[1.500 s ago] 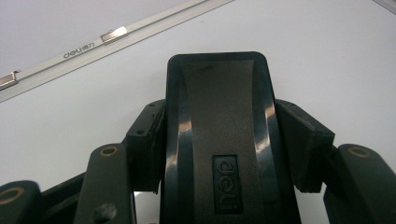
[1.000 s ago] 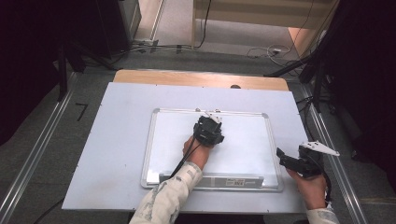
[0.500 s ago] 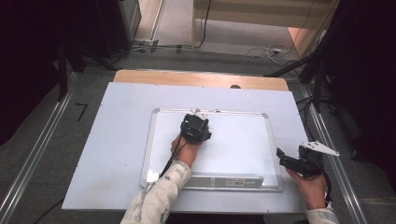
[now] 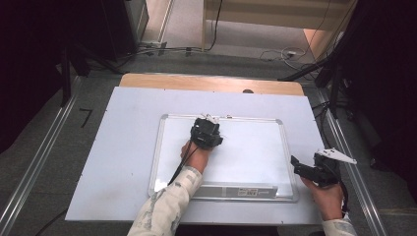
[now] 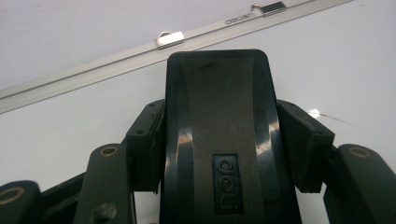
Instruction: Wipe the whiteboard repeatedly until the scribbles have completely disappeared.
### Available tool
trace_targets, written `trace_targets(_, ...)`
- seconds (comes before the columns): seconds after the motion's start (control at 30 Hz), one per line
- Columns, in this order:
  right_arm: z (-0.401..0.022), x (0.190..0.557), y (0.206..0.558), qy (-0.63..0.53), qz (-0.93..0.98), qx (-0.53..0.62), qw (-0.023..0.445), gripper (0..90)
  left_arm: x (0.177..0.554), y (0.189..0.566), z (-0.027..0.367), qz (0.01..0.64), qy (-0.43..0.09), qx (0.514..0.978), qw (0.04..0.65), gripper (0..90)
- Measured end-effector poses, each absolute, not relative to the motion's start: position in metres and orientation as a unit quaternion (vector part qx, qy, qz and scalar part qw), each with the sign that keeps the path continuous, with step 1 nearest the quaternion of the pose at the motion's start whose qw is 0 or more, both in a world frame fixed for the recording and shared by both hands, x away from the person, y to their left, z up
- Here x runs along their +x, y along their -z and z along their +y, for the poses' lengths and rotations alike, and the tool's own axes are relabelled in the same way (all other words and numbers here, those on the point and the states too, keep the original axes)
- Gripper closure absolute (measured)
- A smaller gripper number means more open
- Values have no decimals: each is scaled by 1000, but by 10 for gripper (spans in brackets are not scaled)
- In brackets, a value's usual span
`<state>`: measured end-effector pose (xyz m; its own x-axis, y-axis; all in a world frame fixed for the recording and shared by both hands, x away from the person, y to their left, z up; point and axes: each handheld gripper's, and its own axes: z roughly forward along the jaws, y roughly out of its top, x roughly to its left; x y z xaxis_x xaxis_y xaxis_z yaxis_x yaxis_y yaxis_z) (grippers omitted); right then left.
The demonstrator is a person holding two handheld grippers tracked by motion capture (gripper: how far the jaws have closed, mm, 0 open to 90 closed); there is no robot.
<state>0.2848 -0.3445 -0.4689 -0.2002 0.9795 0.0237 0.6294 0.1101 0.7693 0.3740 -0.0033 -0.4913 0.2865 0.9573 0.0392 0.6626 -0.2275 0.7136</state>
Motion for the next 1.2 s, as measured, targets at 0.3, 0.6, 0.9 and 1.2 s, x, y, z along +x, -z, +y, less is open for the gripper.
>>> trace_targets(0.3, -345, 285, 469, -338, 698, 576, 259, 115, 370, 491, -24, 526, -236, 757, 308, 403)
trace_targets(0.6, -344, 285, 469, -337, 699, 575, 259, 115, 363, 491, -39, 501, -223, 775, 315, 403)
trace_targets(0.9, -345, 285, 469, -337, 699, 576, 257, 116, 361, 490, -41, 490, -214, 785, 313, 403)
trace_targets(1.2, -344, 285, 469, -336, 699, 576, 258, 115, 364, 490, -10, 516, -221, 769, 306, 403)
